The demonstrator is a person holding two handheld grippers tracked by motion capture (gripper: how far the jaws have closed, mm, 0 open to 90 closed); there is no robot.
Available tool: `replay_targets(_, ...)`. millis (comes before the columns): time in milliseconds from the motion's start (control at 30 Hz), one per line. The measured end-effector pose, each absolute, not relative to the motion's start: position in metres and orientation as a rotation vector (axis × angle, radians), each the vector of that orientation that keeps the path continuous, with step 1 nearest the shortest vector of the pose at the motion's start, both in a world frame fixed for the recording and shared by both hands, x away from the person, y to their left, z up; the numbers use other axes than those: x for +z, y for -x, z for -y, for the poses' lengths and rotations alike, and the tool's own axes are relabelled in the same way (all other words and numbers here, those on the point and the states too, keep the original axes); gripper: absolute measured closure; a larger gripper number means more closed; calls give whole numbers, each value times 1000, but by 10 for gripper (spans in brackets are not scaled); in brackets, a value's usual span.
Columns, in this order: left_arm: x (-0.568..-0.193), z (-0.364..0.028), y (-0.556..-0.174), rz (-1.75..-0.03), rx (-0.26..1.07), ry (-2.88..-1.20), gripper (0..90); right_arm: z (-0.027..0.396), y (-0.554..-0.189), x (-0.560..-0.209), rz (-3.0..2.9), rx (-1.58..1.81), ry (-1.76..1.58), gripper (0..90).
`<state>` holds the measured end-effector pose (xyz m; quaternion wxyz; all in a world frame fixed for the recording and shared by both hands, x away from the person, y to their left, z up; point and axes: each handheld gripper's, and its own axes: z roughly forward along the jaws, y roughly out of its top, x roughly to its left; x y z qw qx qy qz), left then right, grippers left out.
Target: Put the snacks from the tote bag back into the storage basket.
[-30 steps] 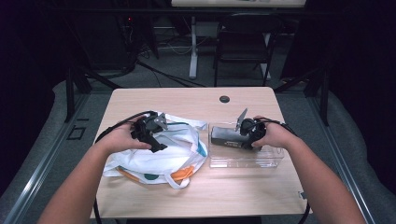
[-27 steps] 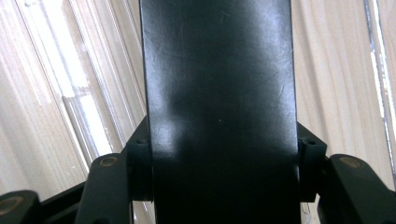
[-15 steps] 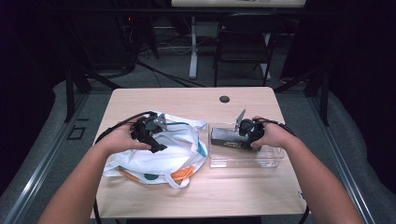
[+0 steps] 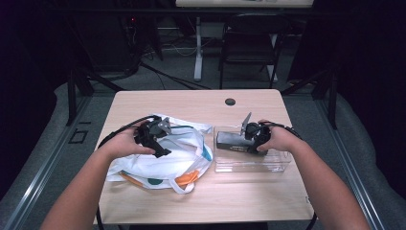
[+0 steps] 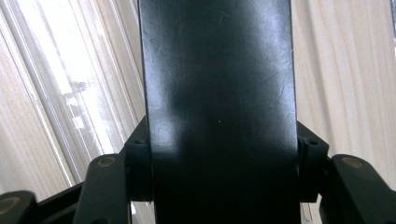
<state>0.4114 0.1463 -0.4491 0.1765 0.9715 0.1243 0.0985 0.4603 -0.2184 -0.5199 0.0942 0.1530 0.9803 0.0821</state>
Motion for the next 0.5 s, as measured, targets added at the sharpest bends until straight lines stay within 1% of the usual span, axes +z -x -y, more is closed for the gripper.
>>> replay_targets(167, -450, -146, -411, -356, 279, -2747, 305, 219, -461, -521, -2912, 240, -444, 395)
replay_targets(300, -451, -147, -412, -359, 280, -2748, 305, 219, -461, -519, -2902, 258, -461, 370)
replay_targets(400, -452, -147, -412, -368, 274, -2747, 305, 218, -461, -516, -2897, 281, -474, 329)
replay_targets(500, -452, -147, -412, -367, 273, -2746, 305, 218, -459, -514, -2879, 289, -478, 327)
